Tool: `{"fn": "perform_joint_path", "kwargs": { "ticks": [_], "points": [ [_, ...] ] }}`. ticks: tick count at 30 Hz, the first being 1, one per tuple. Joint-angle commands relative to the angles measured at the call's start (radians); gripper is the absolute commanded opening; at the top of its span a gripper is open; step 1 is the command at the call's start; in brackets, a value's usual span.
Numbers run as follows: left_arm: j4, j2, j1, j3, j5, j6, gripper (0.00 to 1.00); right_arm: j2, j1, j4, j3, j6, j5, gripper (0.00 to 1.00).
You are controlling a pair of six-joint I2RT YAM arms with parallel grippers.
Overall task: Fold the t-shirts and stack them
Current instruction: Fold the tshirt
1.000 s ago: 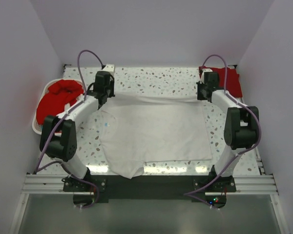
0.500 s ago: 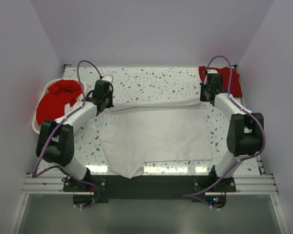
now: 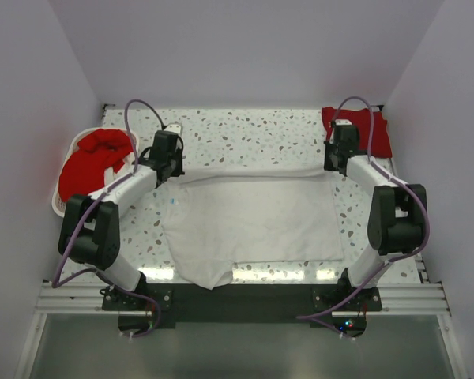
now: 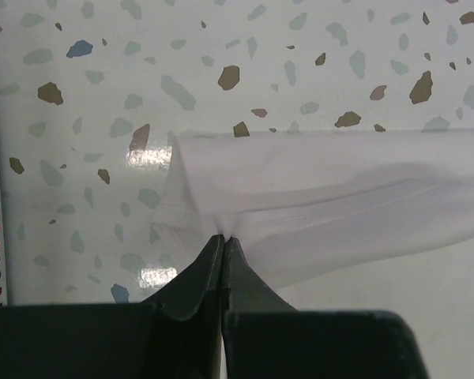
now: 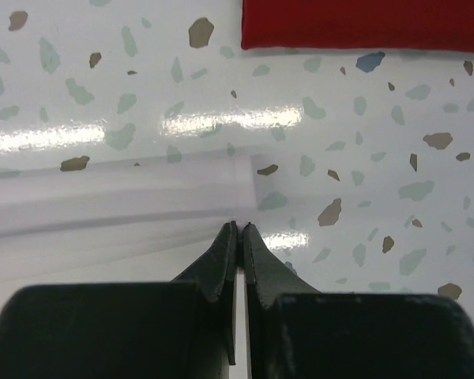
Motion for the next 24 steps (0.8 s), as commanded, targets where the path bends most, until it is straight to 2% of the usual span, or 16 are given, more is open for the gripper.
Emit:
{"fn": "perform_joint_path", "kwargs": {
  "ticks": [1, 16, 17, 18, 20, 21, 23, 24],
  "points": [
    [-0.011, -0.024, 0.008, -0.013, -0.003, -0.015, 0.0, -0.022, -0.009, 0.023, -0.032, 0.016, 0.027, 0.0],
    [-0.032, 0.016, 0.006, -0.079, 0.023, -0.09, 0.02, 0.075, -0.018, -0.038, -0.032, 0.056, 0.008, 0.0],
    [-0.04, 0.01, 0.006, -0.08, 0.018, -0.092, 0.05, 0.075, -0.018, -0.047, -0.02, 0.056, 0.005, 0.0],
    [-0.047, -0.002, 0.006, -0.079, 0.018, -0.093, 0.15, 0.072, -0.018, -0.071, -0.014, 0.056, -0.005, 0.06],
    [-0.066, -0.022, 0.005, -0.077, 0.024, -0.093, 0.27, 0.047, -0.02, -0.096, 0.003, 0.07, -0.02, 0.15],
    [-0.07, -0.051, 0.006, -0.082, 0.028, -0.093, 0.33, 0.037, -0.018, -0.146, 0.015, 0.079, -0.023, 0.28],
    [-0.06, -0.092, 0.006, -0.103, 0.029, -0.089, 0.44, 0.004, -0.017, -0.209, 0.067, 0.116, -0.031, 0.41],
    [-0.052, -0.14, 0.006, -0.131, 0.032, -0.087, 0.6, -0.011, -0.017, -0.246, 0.077, 0.124, -0.049, 0.52]
  ]
}}
